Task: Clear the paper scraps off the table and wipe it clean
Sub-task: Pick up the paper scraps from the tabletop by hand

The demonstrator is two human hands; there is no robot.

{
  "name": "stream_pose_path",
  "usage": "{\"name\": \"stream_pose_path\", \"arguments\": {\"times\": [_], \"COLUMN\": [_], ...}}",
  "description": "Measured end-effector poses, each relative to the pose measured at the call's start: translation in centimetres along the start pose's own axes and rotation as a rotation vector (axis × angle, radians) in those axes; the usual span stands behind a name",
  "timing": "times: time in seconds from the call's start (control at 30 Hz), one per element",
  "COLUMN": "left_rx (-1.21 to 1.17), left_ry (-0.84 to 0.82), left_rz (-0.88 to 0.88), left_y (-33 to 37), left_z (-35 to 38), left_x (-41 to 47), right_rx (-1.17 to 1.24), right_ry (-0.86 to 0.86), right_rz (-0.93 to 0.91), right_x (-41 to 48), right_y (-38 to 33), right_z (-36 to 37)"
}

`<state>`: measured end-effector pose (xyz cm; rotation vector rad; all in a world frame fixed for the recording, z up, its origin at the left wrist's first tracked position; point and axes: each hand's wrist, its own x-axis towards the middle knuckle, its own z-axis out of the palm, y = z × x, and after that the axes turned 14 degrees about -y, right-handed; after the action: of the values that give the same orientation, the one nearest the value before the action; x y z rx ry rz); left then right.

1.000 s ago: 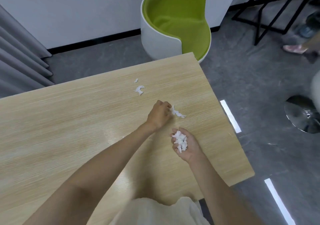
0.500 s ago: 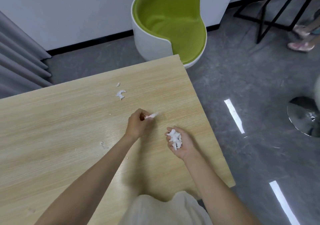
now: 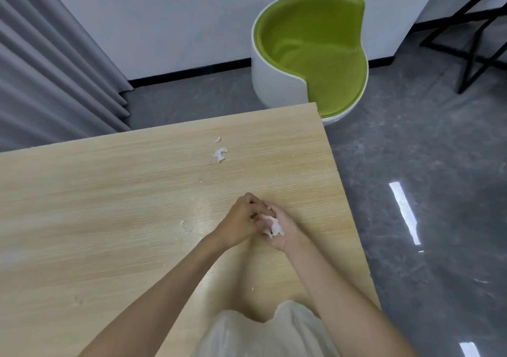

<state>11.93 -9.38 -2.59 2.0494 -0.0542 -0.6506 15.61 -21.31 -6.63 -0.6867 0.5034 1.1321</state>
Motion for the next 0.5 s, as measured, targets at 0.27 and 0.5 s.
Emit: {"name": "stream_pose_path", "arguments": {"times": [0.27, 0.5], "left_rx": [-0.309, -0.105], "left_ry": [0.379, 0.557], "left_rz": [-0.307, -0.505], "left_y": [-3.8, -7.5], "left_z": [-6.7, -11.3], "left_x": [4.2, 10.6], "right_rx": [0.097, 0.038], "right_ry": [-0.024, 0.008], "right_rz": [0.033, 0.053], "right_x": [0.9, 3.3], "right_y": [-0.7, -2.1], "right_z": [-0.7, 0.2]}}
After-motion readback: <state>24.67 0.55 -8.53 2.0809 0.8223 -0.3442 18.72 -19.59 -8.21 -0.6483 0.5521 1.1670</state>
